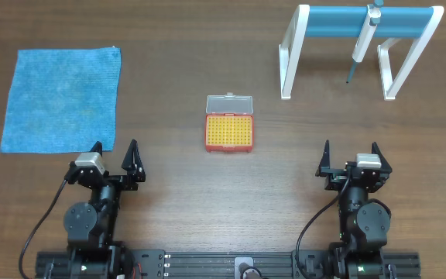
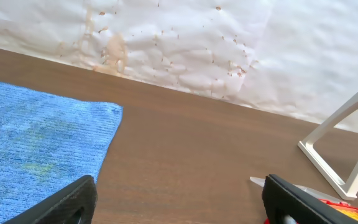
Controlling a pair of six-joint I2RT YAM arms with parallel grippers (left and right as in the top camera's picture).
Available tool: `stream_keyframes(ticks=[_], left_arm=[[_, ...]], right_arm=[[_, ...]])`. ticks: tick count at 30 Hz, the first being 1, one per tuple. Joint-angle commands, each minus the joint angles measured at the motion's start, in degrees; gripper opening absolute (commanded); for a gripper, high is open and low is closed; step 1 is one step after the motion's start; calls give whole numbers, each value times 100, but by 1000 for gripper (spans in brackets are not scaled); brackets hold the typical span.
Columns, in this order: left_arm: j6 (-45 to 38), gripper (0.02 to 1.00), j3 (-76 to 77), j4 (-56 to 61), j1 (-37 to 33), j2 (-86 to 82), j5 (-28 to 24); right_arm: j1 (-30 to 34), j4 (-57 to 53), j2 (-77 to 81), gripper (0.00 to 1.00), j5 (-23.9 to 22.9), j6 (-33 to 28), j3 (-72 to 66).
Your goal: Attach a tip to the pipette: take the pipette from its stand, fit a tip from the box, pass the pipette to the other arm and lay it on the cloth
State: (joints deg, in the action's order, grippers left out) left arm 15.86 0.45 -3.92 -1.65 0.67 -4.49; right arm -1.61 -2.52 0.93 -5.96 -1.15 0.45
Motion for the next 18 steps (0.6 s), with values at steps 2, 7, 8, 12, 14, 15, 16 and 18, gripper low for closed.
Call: stream_keyframes(ticks=[2,7,8,12,14,15,16,18], left_arm=[[-52,858,-13,-42,22,-46,70],[-52,860,-13,-42,22,-46,70],[-52,860,-13,-42,22,-46,70],[-52,858,-13,-42,22,-46,70],[-52,862,-13,-42,22,-46,70],[-52,860,-13,-42,22,-46,70],[-52,862,-13,-42,22,-46,70],[-52,858,-13,-42,22,-46,70]], right_arm=[[85,1143,1384,974,-90,715,621],[647,2472,4297,917,-87,350,1971],[822,3185,5080,919,-87,212,2155],[909,3738,6631,921,153,-74,2924],[909,3757,7414,921,581,-114,3377],[909,3788,7687,921,579,-114,3521],[920,3845,7976,923,584,-116,3679],[1019,3923,8476,921,859,-284,3952]])
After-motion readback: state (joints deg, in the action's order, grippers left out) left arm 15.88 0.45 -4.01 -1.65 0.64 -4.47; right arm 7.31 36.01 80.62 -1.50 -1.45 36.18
